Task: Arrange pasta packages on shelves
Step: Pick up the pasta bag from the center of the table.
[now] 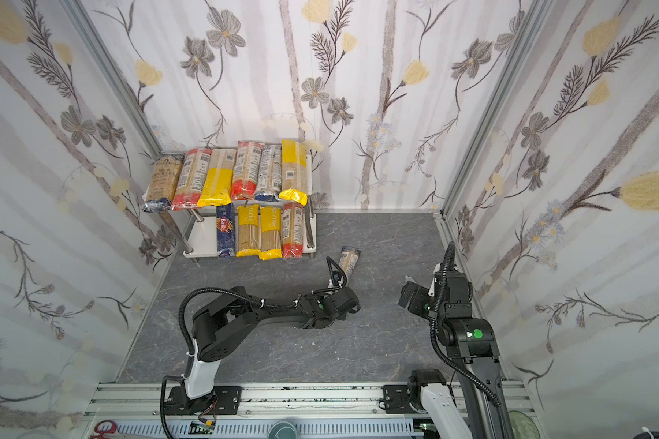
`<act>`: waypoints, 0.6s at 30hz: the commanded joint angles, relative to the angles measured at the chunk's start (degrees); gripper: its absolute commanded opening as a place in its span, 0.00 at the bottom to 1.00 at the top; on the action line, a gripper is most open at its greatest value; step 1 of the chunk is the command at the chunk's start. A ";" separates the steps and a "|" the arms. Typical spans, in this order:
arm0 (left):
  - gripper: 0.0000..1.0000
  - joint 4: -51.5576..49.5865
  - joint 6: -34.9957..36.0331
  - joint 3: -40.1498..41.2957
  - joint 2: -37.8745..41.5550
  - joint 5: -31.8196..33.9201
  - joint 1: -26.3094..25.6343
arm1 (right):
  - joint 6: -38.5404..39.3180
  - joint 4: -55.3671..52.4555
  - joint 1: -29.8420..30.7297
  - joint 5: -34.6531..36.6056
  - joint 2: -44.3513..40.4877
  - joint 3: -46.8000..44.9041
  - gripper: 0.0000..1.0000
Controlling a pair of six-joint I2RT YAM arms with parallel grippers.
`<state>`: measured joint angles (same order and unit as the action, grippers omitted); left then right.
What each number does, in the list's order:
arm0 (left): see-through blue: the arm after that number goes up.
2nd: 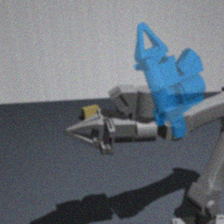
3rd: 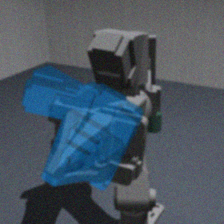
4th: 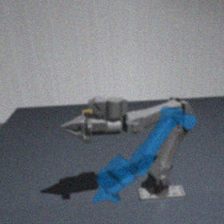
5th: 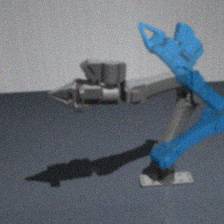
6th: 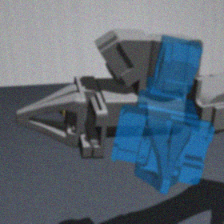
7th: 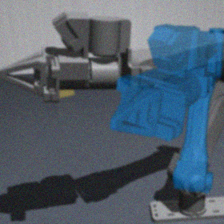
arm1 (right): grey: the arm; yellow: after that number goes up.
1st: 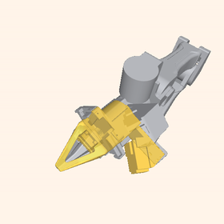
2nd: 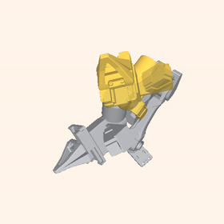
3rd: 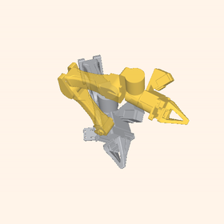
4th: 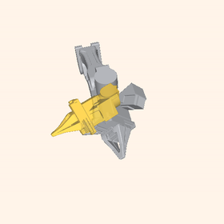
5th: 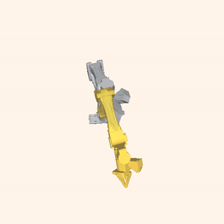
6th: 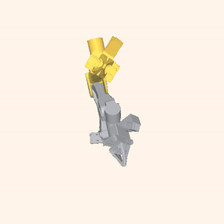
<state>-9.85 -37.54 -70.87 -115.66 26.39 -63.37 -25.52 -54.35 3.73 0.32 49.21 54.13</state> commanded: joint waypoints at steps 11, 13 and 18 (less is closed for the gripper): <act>0.00 -2.99 -3.10 17.20 23.91 1.80 -0.51 | 0.51 5.34 0.14 -3.92 3.92 1.04 1.00; 0.00 -3.08 -3.66 19.90 28.89 1.51 -0.52 | 0.69 5.93 0.18 -4.00 4.61 1.65 1.00; 0.00 -5.05 -8.48 27.14 40.02 -0.55 -0.50 | 0.82 7.73 0.31 -4.91 6.77 3.05 1.00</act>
<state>-16.64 -41.82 -45.84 -79.31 23.83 -63.90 -25.39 -50.28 3.90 -3.31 54.92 56.31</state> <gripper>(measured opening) 0.275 0.996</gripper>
